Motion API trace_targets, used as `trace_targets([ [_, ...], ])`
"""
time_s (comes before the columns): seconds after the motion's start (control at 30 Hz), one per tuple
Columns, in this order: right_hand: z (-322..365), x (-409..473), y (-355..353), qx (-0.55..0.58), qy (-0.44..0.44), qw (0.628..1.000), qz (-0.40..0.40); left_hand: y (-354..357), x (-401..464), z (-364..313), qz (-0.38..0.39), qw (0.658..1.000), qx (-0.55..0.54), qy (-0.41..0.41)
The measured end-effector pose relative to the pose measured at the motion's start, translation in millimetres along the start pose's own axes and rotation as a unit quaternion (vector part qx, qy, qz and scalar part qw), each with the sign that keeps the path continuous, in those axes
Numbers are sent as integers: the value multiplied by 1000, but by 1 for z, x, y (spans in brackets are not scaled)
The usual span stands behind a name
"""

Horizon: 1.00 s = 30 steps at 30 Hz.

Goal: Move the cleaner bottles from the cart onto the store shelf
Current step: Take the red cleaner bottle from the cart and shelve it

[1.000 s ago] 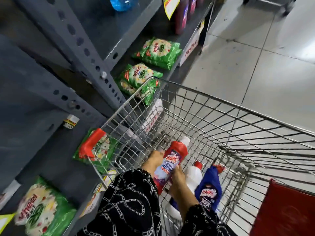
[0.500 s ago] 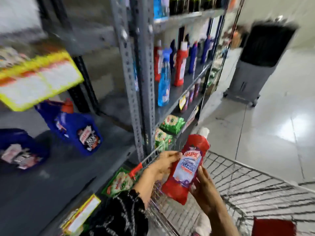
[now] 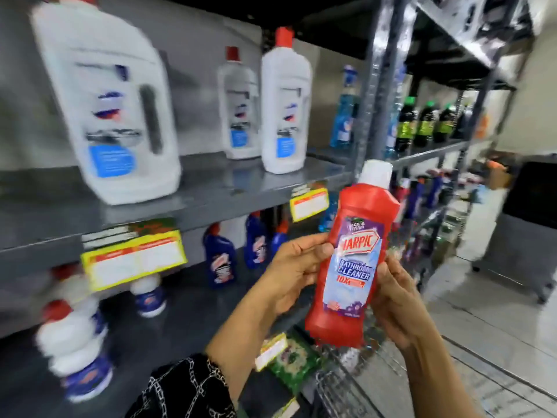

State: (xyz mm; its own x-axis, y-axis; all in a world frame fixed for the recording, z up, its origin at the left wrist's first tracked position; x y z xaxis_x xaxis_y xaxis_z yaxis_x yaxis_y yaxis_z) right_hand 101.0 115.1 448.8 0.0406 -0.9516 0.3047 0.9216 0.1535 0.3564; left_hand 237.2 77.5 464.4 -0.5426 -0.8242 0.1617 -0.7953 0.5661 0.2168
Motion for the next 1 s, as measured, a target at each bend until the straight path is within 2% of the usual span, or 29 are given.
trace_targets([
  [0.1,-26,-5,66,-15,32,995,90,-48,-76,-8,-63,998,-1,21],
  [0.23,-96,-24,148,-26,106,975,194,-111,-184,0,-174,984,-6,30],
  [0.4,-177,-68,257,-39,191,933,303,-178,-318,14,-315,948,-17,42],
  [0.5,-206,-90,323,-62,202,905,370,-215,-389,21,-397,916,-13,50],
  [0.67,-258,-114,429,-95,201,875,429,-277,-483,10,-496,865,11,75],
  [0.8,-287,-121,494,-96,186,872,442,-328,-528,-5,-542,835,27,91],
  [1.0,-326,-107,549,-108,160,871,452,-376,-548,-10,-544,834,24,89],
])
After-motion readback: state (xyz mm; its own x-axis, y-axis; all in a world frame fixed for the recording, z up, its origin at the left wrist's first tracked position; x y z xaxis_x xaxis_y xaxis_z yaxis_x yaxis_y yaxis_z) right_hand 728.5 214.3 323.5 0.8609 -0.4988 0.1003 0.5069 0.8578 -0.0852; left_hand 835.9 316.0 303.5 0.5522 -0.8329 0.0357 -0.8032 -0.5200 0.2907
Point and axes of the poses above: each hand's wrist, its own x-axis towards the middle knuckle, its own y-axis out of the palm, z = x × y, the point moved 9 cm from there along x, towards the middle knuckle, and after that the axes turned 3 degrees about z, right-handed, at the moved point
